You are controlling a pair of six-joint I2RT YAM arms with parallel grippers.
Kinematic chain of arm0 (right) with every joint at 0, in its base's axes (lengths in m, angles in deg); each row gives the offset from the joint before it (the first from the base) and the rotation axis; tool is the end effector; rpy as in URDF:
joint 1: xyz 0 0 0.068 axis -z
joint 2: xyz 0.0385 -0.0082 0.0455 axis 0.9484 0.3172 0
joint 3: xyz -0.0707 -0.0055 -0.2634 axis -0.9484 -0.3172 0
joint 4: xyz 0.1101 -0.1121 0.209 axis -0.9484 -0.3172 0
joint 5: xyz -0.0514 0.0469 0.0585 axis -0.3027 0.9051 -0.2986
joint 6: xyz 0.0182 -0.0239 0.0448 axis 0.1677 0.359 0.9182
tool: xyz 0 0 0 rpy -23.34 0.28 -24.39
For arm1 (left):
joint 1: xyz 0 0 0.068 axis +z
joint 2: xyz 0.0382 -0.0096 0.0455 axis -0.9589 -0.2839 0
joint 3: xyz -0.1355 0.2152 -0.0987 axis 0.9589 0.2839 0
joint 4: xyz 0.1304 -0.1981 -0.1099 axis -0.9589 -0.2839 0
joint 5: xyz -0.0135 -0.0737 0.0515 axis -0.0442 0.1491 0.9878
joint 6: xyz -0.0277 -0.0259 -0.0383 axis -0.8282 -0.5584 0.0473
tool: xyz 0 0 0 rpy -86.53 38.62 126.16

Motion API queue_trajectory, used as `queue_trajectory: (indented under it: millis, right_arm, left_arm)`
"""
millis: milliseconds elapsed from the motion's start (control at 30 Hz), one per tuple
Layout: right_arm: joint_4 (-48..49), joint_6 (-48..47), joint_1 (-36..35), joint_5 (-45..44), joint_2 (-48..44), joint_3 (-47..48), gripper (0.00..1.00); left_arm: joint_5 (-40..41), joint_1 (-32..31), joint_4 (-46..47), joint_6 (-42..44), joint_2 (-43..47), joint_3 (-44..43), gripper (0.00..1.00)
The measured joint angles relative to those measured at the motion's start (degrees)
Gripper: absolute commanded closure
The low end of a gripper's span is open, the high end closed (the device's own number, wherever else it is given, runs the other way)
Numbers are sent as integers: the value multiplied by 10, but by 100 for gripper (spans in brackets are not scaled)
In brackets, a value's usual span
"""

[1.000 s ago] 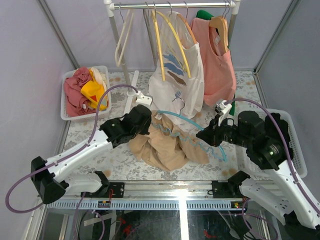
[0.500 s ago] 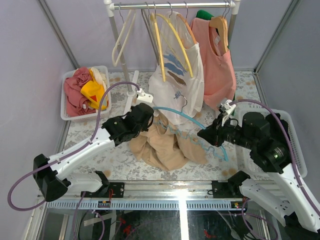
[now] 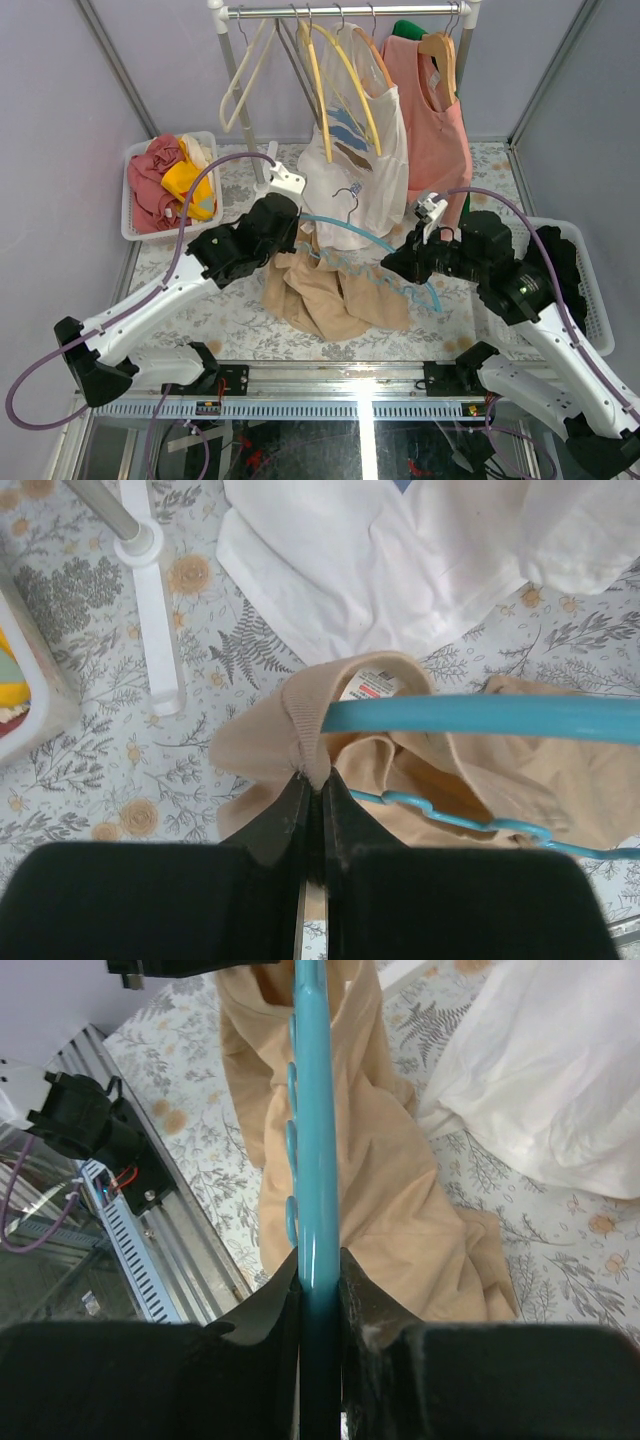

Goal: Place the t-shirt on the hanger

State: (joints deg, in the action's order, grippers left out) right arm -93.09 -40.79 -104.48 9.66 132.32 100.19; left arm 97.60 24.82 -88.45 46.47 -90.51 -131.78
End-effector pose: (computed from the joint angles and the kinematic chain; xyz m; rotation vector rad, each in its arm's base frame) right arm 0.1331 0.1047 0.3729 -0.7146 1.8200 0.9091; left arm 0.1765 -0.1778 0.3606 0.4297 2.1241 -0.1247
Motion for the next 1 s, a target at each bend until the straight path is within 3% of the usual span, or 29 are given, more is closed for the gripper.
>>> queue_trajectory:
  millis: [533,1000]
  right_arm:
    - [-34,0,1,23,-71,19,100]
    - [21,-13,1,38,-40,-4,100]
  left_arm:
    - [-28,4,-5,28,-47,-59,98]
    - [-7,9,-16,39,-15,-53,95]
